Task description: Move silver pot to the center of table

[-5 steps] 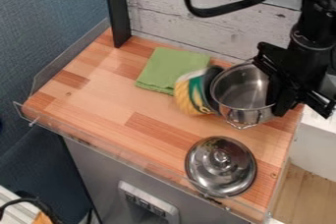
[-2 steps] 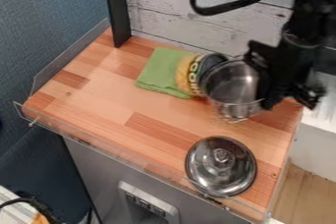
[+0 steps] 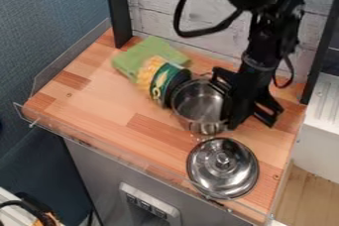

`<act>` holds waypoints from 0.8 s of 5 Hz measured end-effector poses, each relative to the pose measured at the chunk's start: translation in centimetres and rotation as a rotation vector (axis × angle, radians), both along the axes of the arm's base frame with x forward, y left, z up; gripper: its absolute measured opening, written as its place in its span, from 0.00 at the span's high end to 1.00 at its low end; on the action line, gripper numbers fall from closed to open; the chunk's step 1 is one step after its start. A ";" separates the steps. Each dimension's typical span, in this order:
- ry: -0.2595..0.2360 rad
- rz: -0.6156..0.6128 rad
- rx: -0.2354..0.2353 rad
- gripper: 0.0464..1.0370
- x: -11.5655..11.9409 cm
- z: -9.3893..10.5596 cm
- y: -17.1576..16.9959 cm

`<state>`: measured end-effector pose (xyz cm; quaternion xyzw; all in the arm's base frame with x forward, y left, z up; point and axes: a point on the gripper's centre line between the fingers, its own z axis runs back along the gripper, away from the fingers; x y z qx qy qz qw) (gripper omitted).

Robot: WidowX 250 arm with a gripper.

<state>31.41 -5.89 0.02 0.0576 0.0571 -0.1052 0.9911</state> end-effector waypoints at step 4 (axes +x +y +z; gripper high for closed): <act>-0.146 -0.059 -0.156 0.51 0.8 5.6 -1.4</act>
